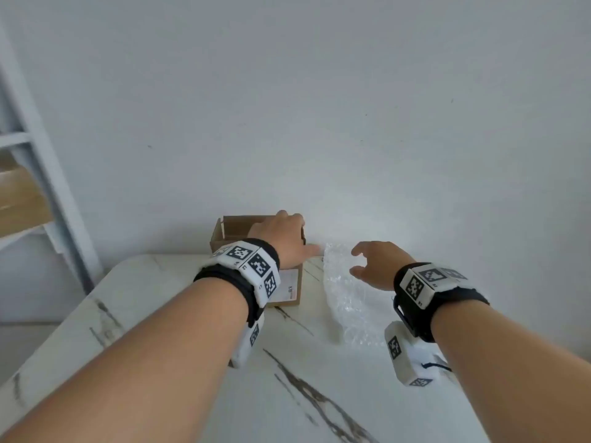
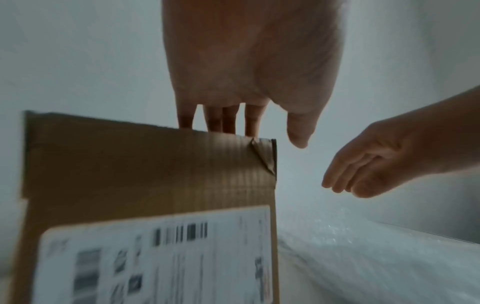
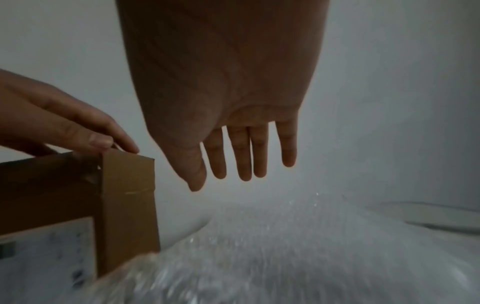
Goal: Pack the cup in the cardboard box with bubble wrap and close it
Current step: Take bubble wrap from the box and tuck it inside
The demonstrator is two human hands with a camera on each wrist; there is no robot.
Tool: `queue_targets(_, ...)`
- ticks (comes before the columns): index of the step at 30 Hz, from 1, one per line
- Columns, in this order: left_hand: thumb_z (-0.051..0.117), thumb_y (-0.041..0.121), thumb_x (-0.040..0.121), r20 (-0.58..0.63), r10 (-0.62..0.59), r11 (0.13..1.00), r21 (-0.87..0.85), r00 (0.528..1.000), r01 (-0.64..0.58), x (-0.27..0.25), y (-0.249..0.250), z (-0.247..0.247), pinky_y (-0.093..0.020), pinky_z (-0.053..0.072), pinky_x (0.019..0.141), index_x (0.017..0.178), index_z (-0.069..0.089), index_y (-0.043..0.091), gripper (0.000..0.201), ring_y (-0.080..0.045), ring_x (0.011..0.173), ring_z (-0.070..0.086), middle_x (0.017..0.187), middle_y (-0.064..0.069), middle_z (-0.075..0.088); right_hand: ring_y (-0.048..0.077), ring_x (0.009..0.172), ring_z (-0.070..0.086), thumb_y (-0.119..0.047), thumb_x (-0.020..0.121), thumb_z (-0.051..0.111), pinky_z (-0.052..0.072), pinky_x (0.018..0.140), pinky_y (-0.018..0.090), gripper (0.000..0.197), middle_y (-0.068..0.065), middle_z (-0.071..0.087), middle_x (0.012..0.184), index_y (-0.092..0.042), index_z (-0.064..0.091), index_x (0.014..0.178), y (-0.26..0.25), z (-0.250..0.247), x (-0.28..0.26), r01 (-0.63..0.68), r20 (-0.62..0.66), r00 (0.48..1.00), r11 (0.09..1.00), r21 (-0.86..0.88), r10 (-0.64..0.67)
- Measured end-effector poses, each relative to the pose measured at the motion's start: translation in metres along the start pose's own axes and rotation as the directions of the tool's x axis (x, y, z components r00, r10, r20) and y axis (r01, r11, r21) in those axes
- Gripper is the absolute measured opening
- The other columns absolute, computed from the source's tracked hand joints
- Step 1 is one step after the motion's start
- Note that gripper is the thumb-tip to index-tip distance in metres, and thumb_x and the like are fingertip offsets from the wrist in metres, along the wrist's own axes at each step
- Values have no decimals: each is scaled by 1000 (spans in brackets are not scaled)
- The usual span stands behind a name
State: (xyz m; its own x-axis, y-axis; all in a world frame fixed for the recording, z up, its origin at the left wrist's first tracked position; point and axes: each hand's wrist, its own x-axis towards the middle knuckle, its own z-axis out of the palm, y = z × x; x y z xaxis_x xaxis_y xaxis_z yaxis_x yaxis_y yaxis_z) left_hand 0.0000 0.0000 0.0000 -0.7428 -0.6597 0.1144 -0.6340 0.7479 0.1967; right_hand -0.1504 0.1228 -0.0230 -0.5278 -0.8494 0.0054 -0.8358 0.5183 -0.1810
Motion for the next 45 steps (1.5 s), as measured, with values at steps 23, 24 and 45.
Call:
queue_targets(23,48,7,95,-200,30,990,-131,979,-57,-47,11,7,-34,50,85,102,71,22,28,-20,100,64,111,2,69,24,71,58,-17,91,39,42,58,27,30,2,58,69,-13,51,63,-8,40,-33,-117,46,992,993,13,116)
queue_targets(24,50,8,95,-192,38,990,-127,981,-63,-49,13,6,-33,51,83,102,72,22,27,-20,100,65,111,2,69,23,68,58,-15,90,40,42,56,27,28,1,58,67,-12,55,66,-7,34,-35,-151,-8,988,988,43,151)
queue_targets(45,60,23,87,-172,-36,934,-357,984,-28,-78,53,-30,-34,51,89,135,45,24,50,-22,104,62,112,-2,68,28,63,50,-11,84,44,35,55,26,20,2,53,62,-14,52,66,-28,-66,-91,-53,-492,865,994,100,96)
